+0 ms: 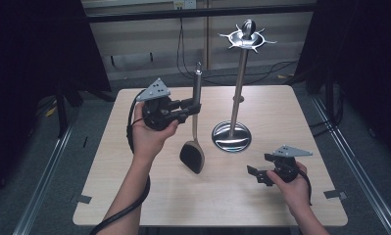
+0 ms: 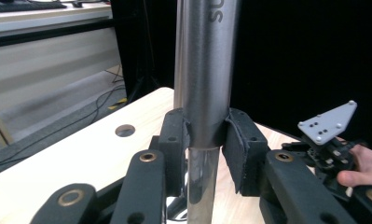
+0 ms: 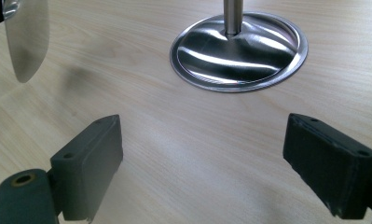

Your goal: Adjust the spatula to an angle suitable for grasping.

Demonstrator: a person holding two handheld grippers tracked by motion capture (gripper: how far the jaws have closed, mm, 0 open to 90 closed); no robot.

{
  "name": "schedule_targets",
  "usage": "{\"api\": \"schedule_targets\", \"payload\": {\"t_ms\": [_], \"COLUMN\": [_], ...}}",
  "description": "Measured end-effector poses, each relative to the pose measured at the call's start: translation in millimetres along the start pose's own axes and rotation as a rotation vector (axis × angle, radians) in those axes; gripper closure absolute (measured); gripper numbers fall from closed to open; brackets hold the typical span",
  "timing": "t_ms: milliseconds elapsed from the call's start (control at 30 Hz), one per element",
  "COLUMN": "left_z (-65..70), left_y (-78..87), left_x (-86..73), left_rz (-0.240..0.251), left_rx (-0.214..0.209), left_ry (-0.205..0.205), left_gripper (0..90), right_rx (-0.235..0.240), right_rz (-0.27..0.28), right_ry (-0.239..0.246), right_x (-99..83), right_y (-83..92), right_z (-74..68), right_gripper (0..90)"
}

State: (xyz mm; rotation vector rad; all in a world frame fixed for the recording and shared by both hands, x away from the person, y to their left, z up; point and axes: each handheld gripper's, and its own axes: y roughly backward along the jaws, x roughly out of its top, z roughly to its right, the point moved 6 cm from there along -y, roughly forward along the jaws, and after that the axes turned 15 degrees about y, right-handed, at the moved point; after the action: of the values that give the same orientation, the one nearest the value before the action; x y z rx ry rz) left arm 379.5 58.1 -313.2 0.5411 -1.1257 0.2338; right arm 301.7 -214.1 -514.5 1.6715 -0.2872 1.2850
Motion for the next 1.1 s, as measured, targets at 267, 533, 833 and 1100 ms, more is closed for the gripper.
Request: {"api": "schedule_targets", "payload": {"t_ms": [267, 533, 833, 1100], "left_z": [-2.2, 1.2, 6.0, 8.8], "left_y": [-6.8, -18.5, -30.2, -39.7], "left_x": [2.5, 8.1, 17.1, 22.5], "left_rz": [0.010, 0.005, 0.012, 0.003], "left_rx": [0.036, 0.034, 0.020, 0.023], "left_ry": [-0.003, 0.005, -0.005, -0.016], "left_gripper": [69.8, 69.8, 69.8, 69.8], "right_rx": [-0.008, -0.014, -0.015, -0.016], "right_rz": [0.008, 0.015, 0.021, 0.025], "right_ry": [-0.001, 0.001, -0.002, -0.003], "right_x": [1.3, 2.1, 3.0, 3.5], "right_y": [1.3, 2.0, 3.4, 4.7], "right_z": [0.7, 1.5, 2.8, 3.8], "right_gripper": [11.7, 11.7, 11.7, 11.7]}}
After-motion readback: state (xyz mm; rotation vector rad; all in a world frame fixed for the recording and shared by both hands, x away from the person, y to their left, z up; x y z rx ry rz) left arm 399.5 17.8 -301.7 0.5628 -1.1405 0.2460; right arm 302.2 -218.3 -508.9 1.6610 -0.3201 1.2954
